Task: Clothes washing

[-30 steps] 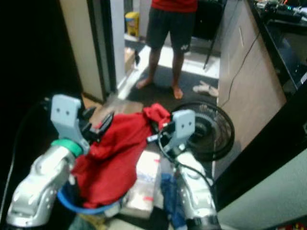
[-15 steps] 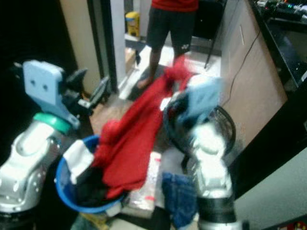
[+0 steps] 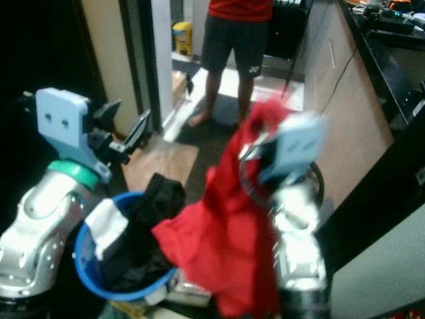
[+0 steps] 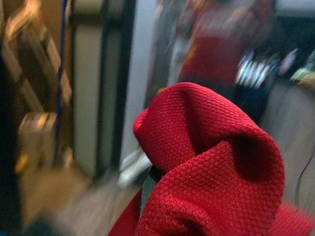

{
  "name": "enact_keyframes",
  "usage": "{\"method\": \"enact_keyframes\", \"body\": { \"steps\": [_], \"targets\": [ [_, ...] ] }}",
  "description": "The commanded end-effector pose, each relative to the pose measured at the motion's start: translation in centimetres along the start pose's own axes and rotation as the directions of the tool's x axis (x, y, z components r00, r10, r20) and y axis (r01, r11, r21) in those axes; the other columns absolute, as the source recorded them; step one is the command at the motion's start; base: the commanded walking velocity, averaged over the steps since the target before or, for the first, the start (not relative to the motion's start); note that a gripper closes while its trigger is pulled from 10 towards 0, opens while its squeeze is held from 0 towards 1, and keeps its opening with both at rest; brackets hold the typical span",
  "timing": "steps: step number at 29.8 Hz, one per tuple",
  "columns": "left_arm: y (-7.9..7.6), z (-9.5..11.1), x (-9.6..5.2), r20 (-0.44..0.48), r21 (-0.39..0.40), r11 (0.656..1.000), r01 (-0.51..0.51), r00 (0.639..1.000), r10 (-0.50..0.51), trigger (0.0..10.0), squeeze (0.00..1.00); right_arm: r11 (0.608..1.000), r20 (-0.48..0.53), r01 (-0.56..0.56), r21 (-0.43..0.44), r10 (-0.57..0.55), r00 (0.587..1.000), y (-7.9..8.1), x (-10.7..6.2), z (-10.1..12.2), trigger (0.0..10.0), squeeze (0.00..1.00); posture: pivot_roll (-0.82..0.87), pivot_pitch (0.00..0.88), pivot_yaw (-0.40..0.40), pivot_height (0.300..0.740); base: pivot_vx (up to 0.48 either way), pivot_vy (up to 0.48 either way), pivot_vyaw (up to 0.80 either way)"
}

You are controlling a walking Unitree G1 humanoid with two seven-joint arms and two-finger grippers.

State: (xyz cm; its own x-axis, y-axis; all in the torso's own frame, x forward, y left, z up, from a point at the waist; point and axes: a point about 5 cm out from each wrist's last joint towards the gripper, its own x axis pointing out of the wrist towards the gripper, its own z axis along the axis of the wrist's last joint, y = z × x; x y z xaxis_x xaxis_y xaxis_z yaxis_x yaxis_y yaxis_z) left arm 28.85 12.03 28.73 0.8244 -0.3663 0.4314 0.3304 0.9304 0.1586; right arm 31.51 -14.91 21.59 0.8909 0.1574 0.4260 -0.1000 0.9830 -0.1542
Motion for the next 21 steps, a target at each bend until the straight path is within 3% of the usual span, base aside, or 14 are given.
{"method": "enact_keyframes", "body": {
  "steps": [1, 6, 10, 18, 21],
  "targets": [
    [-0.2, -0.5, -0.2, -0.026, -0.01, 1.0, 0.003, 1.0, -0.003, 10.0, 0.0, 1.0, 0.095, 0.001, -0.022, 0.001, 0.996, 0.0, 0.6, 2.1, 10.0, 0.0, 0.07, 0.056, 0.038, 0.74, 0.0, 0.0, 0.0],
    [-0.1, -0.3, 0.0, -0.021, -0.037, 0.999, -0.016, 1.0, 0.015, 10.0, 0.0, 1.0, 0.147, 0.003, -0.022, 0.0, 0.989, -0.4, 1.6, 4.0, 10.0, 0.0, 0.07, 0.054, 0.031, 0.74, 0.0, 0.0, 0.0],
    [-0.1, -0.2, 0.1, -0.017, -0.041, 0.999, -0.019, 1.0, 0.018, 10.0, 0.0, 1.0, 0.155, 0.01, -0.016, -0.007, 0.988, -0.7, 1.8, 4.2, 10.0, 0.0, 0.07, 0.055, 0.03, 0.74, 0.0, 0.0, 0.0],
    [0.0, 0.0, 0.2, -0.011, -0.04, 0.999, -0.022, 1.0, 0.021, 10.0, 0.0, 0.995, 0.134, 0.054, 0.085, -0.066, 0.989, -1.2, 2.0, 3.8, 10.0, 0.0, 0.07, 0.059, 0.033, 0.74, 0.0, 0.0, -0.8],
    [0.1, 0.0, 0.3, -0.012, -0.036, 0.999, -0.018, 1.0, 0.018, 10.0, 0.0, 0.991, 0.128, 0.06, 0.122, -0.076, 0.989, -0.7, 2.1, 3.2, 10.0, 0.0, 0.08, 0.059, 0.039, 0.74, 0.0, 0.0, -0.8]
  ]
}}
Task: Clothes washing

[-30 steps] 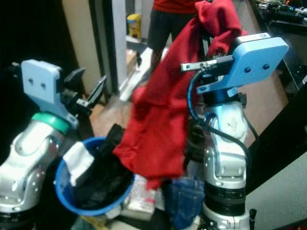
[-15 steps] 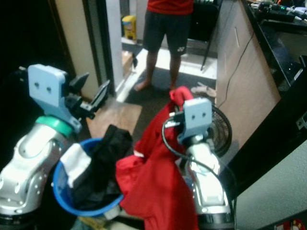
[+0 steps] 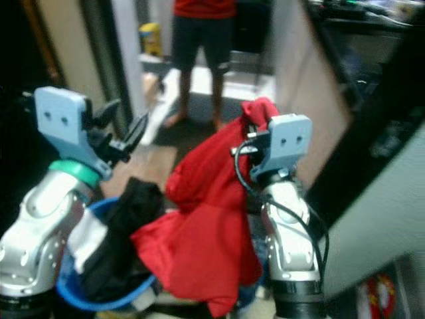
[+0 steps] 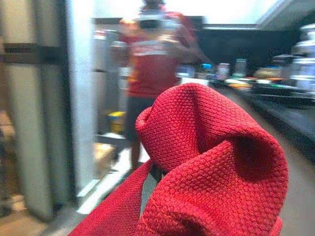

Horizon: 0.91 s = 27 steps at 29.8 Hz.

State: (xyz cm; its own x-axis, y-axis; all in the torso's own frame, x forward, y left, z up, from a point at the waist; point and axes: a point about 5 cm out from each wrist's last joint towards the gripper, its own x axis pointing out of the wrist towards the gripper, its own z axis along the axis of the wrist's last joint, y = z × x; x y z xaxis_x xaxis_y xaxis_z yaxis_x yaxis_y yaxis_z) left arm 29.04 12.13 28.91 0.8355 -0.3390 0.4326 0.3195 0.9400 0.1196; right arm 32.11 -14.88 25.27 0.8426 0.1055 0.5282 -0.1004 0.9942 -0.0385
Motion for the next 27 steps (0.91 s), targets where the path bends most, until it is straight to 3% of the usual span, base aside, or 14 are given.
{"method": "enact_keyframes", "body": {
  "steps": [1, 27],
  "targets": [
    [-0.04, -0.04, 0.1, -0.01, -0.005, 1.0, 0.012, 1.0, -0.012, 10.0, 0.0, 1.0, 0.02, 0.013, 0.02, -0.013, 1.0, 0.0, 0.06, 0.15, 10.0, 0.0, 0.08, 0.06, 0.041, 0.74, 0.0, 0.0, -0.8],
    [0.1, -0.1, 0.16, -0.03, 0.011, 1.0, 0.014, 0.999, -0.013, 10.0, 0.0, 0.998, 0.024, 0.025, 0.059, -0.027, 0.999, 0.24, 0.38, 0.21, 10.0, 0.0, 0.08, 0.062, 0.049, 0.74, 0.0, 0.0, -0.8]
  ]
}}
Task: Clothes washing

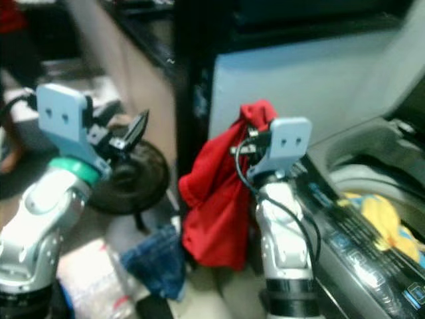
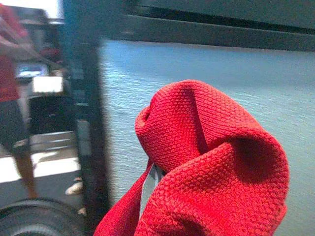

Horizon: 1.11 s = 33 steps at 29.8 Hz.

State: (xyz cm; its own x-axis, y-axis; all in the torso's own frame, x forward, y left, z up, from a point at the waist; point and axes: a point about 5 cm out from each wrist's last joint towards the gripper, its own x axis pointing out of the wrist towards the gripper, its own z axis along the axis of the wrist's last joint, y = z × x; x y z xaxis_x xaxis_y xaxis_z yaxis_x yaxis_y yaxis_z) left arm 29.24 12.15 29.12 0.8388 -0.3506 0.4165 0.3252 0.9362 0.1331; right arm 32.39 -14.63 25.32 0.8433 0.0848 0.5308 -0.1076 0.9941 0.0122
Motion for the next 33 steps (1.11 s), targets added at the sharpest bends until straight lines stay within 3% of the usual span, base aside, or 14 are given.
{"method": "enact_keyframes", "body": {
  "steps": [1, 33],
  "targets": [
    [-0.01, -0.19, -0.08, -0.013, 0.002, 1.0, 0.002, 1.0, -0.002, 10.0, 0.0, 1.0, 0.024, 0.005, 0.014, -0.005, 1.0, 0.04, 0.13, 0.37, 10.0, 0.0, 0.08, 0.062, 0.049, 0.74, 0.0, 0.0, -0.8],
    [0.46, -0.1, 0.13, -0.013, 0.011, 1.0, -0.027, 1.0, 0.027, 10.0, 0.0, 0.999, 0.047, -0.013, 0.046, 0.011, 0.999, 0.63, 0.87, 0.73, 10.0, 0.0, 0.09, 0.056, 0.048, 0.74, 0.0, 0.0, -0.8]
  ]
}}
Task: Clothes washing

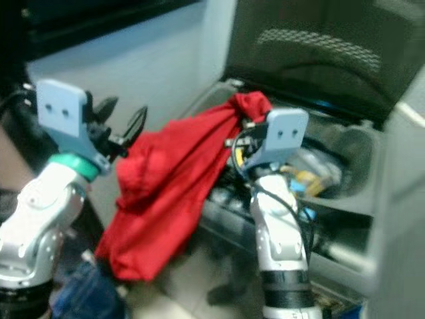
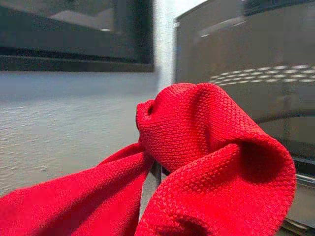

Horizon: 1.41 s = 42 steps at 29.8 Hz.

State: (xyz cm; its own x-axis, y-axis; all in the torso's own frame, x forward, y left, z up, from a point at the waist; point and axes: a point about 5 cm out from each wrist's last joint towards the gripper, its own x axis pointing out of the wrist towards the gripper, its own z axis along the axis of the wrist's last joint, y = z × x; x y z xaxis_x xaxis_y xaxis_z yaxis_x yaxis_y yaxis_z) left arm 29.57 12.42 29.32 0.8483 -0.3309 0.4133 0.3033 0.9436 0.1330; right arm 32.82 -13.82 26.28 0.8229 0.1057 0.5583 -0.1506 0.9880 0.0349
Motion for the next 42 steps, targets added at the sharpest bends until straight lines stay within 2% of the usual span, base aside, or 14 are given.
{"method": "enact_keyframes", "body": {
  "steps": [1, 24, 36, 42],
  "targets": [
    [0.09, -0.16, -0.1, -0.007, 0.001, 1.0, -0.006, 1.0, 0.006, 10.0, 0.0, 1.0, 0.014, 0.012, 0.004, -0.012, 1.0, -0.15, -0.08, 0.17, 10.0, 0.0, 0.09, 0.057, 0.048, 0.74, 0.0, 0.0, -0.8],
    [0.1, -0.23, -0.15, -0.009, -0.006, 1.0, -0.02, 1.0, 0.02, 10.0, 0.0, 1.0, 0.013, 0.016, 0.013, -0.016, 1.0, -0.21, -0.06, 0.11, 10.0, 0.0, 0.09, 0.061, 0.043, 0.74, 0.0, 0.0, -0.8],
    [0.15, -0.18, -0.25, -0.009, -0.013, 0.999, -0.031, 0.999, 0.03, 10.0, 0.0, 1.0, 0.01, 0.004, 0.002, -0.005, 1.0, -0.02, -0.16, 0.01, 10.0, 0.0, 0.09, 0.063, 0.04, 0.74, 0.0, 0.48, 0.0],
    [0.1, -0.23, -0.23, -0.008, 0.008, 1.0, -0.028, 1.0, 0.028, 10.0, 0.0, 1.0, 0.009, 0.002, 0.002, -0.002, 1.0, 0.06, -0.18, -0.05, 10.0, 0.0, 0.09, 0.066, 0.042, 0.74, 0.0, 0.046, 0.0]
  ]
}}
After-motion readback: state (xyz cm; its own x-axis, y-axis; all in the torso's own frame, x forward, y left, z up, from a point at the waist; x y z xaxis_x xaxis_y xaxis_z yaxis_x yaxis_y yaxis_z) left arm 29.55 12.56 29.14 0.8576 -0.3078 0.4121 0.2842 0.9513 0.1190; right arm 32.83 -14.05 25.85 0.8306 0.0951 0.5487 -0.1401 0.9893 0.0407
